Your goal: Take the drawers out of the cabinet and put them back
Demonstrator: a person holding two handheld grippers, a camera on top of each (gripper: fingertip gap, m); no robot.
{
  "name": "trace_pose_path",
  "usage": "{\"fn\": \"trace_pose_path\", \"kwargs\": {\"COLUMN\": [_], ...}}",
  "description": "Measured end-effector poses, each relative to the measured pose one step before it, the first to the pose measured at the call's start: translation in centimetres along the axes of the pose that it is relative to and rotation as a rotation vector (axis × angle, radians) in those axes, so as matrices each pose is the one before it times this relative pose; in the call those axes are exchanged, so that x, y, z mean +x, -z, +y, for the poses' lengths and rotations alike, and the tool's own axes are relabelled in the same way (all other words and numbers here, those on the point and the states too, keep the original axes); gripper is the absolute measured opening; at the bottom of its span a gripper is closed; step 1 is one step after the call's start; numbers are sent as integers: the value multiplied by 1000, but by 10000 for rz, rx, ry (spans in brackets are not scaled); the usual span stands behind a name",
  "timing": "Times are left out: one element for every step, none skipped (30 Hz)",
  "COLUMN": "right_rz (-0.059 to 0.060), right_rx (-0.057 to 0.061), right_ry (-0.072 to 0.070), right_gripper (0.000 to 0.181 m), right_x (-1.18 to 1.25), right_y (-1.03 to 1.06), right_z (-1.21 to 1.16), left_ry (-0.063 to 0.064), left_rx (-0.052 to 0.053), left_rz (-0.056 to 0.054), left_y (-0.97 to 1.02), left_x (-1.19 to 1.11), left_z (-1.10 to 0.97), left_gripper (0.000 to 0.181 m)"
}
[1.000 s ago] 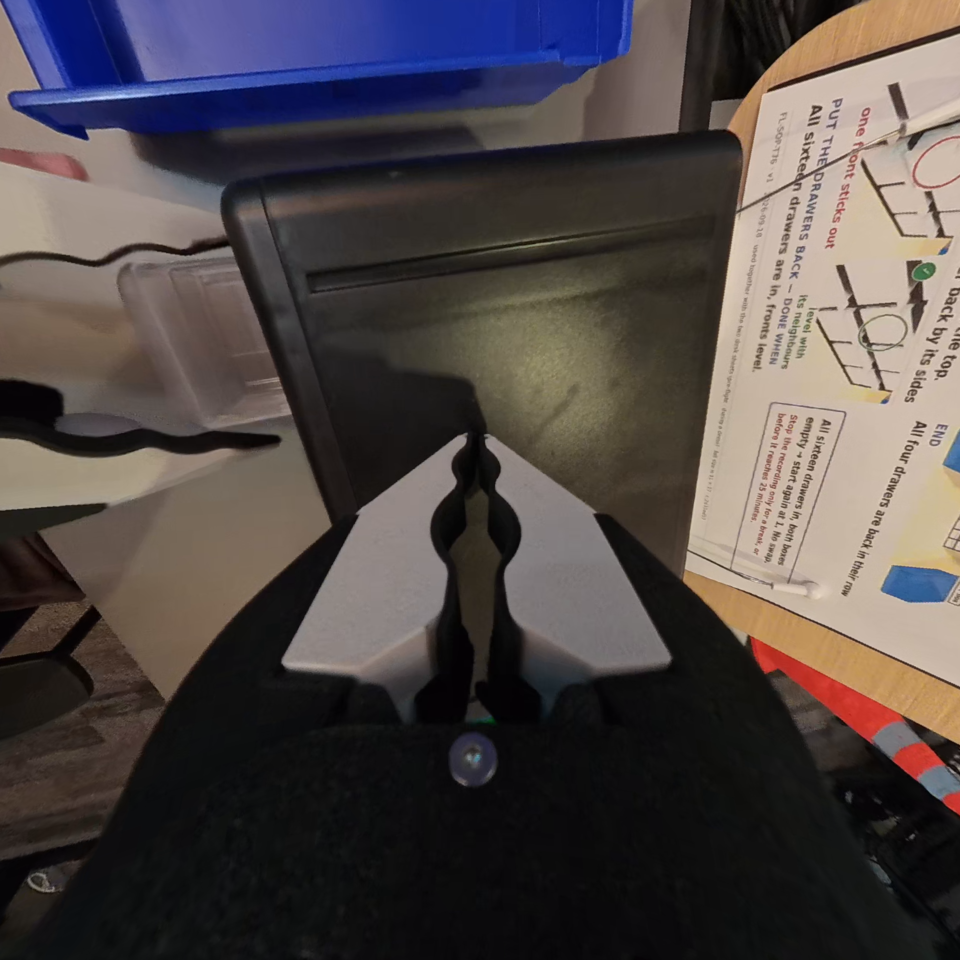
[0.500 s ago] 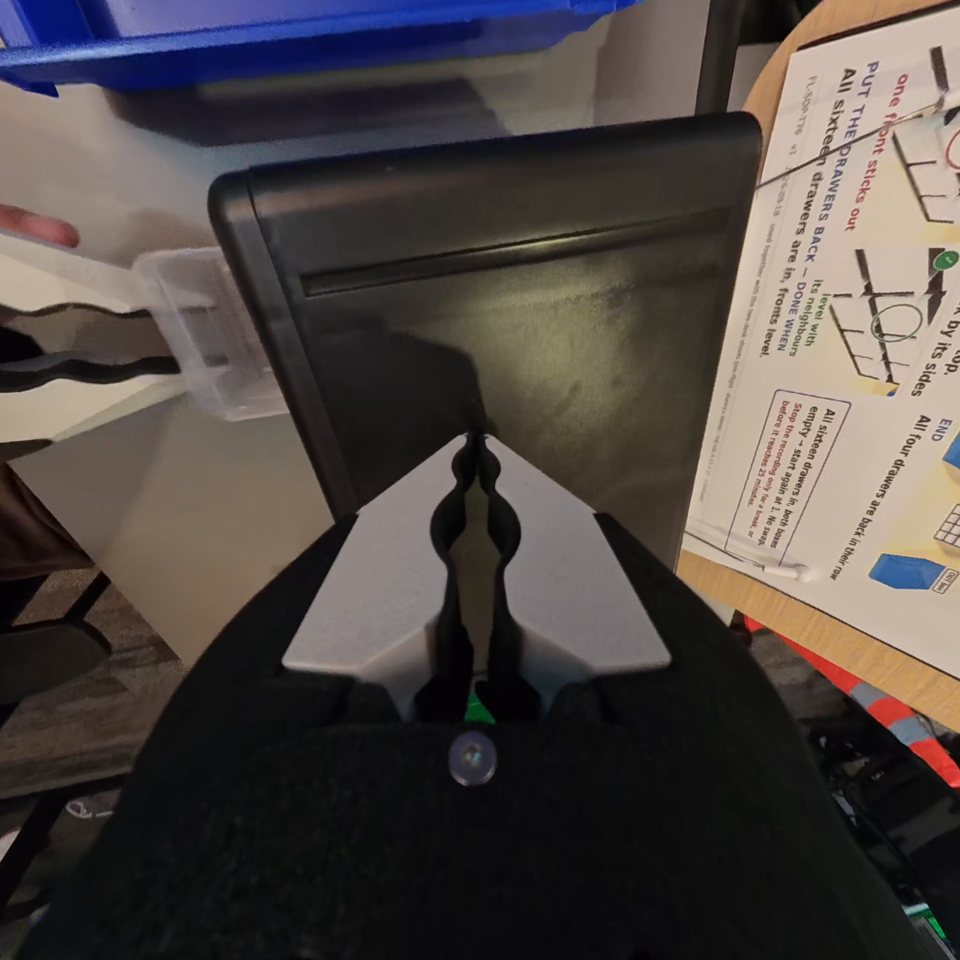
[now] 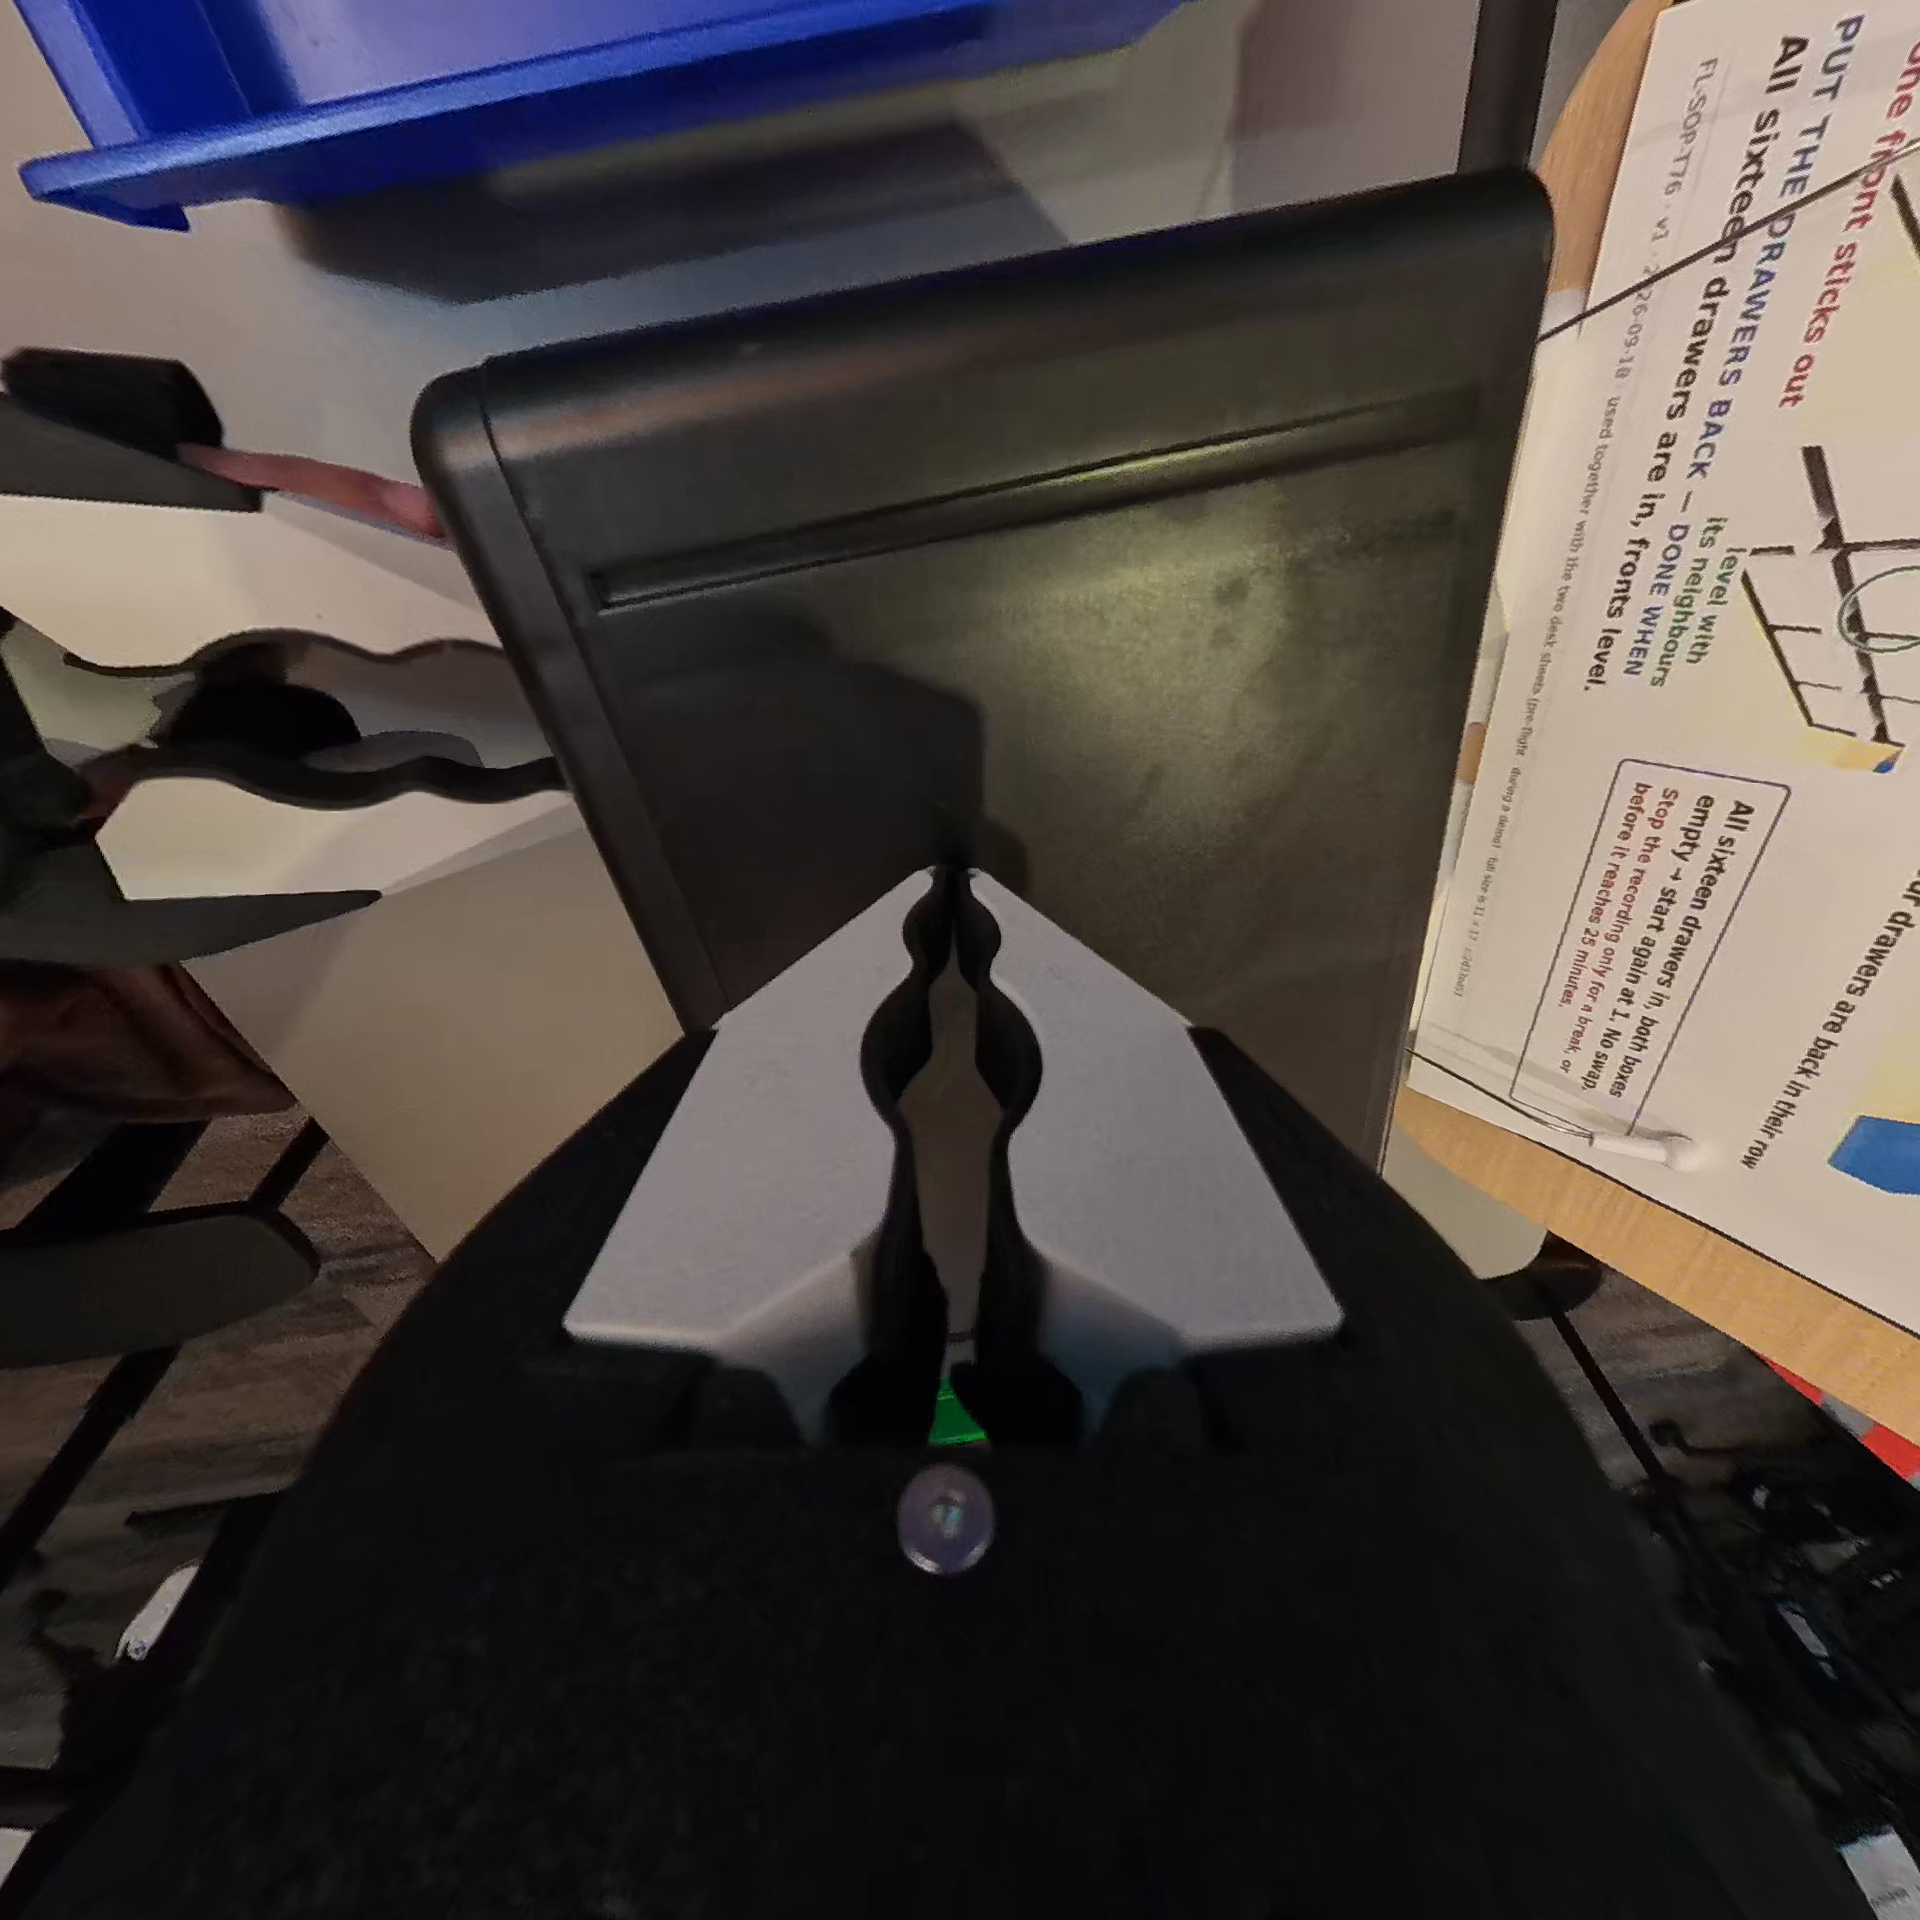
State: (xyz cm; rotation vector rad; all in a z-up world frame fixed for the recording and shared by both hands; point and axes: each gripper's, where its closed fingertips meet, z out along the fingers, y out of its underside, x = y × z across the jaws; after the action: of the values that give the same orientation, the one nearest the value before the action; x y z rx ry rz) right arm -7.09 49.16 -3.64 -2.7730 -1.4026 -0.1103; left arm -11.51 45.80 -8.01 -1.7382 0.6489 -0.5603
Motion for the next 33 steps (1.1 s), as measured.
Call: {"fn": "trace_pose_path", "kwargs": {"right_rz": [-26,-16,4,16,33,66,96,100,101,201,460,785,845,569,289,137,28,56,229,314,294,366,400,419,620,799,752,752,788,662,582,289,43], "right_rx": [62,63,66,79,83,86,100,120,116,10,-162,-84,750,1471,1692,1440,1061,820,679,591,564,615,663,523,383,254,127,60,108,158,36,-319,-99], "right_ry": [-33,-33,-28,-29,-63,-45,31,63,-1,234,555,343,-82,-419,-688,-779,-694,-584,-529,-553,-596,-768,-873,-884,-721,-542,-369,-266,-225,-132,-26,117,103], "right_gripper": [0,0,0,0,0,0,0,0,0,0,0,0,0,0,0,0,0,9,16,17,17,17,18,21,29,34,36,36,36,36,36,37,40], "right_x": [-3,2,0,-1,5,-2,9,5,20,37,216,553,532,46,-487,-880,-1236,-1350,-1177,-1066,-1010,-770,-484,-221,353,879,1058,1269,1461,1425,1381,1016,615], "right_y": [2,3,4,-3,5,-1,10,13,13,36,56,383,1020,1608,1920,1931,1845,1778,1721,1658,1603,1517,1437,1425,1466,1474,1396,1269,1091,851,576,236,147], "right_z": [-14,4,-13,-5,-4,4,1,-6,-8,1,277,326,-615,-1486,-1612,-1044,-207,467,1047,1561,1889,2053,2098,2275,2400,2423,2322,2113,1899,1666,1192,220,-587], "left_ry": [-238,-143,-124,-184,-249,-257,-177,-58,33,83,45,-23,-42,-76,-77,-83,-124,-151,-150,-127,-55,55,161,253,274,250,187,57,-93,-218,-279,-254,-137], "left_rx": [-129,-122,-114,-162,-151,-37,23,34,94,134,109,56,40,79,95,53,-16,-65,-53,-26,-64,-125,-106,-45,-10,-40,-55,-80,-122,-157,-152,-107,18], "left_rz": [-29,129,276,308,253,173,174,201,117,20,74,10,-157,-167,-164,-170,-129,-151,-200,-187,-159,-85,89,159,186,147,82,66,-22,-122,-200,-263,-284], "left_y": [217,435,636,792,970,1120,1247,1347,1406,1414,1340,1276,1241,1180,1057,925,811,706,630,536,419,299,222,143,59,-10,-86,-182,-241,-259,-234,-169,-82], "left_x": [-85,89,280,326,179,-22,-102,-124,-296,-446,-395,-501,-751,-797,-788,-770,-660,-638,-651,-586,-475,-312,-45,120,196,173,111,107,-25,-200,-320,-435,-483], "left_z": [162,160,211,373,427,381,387,405,357,328,370,457,500,516,551,631,700,753,702,661,649,553,317,150,135,202,273,289,294,276,222,93,-188], "left_gripper": [26,27,28,29,31,32,32,32,33,35,36,39,43,44,46,48,50,50,49,45,45,44,45,45,45,46,46,47,47,47,47,47,43]}}
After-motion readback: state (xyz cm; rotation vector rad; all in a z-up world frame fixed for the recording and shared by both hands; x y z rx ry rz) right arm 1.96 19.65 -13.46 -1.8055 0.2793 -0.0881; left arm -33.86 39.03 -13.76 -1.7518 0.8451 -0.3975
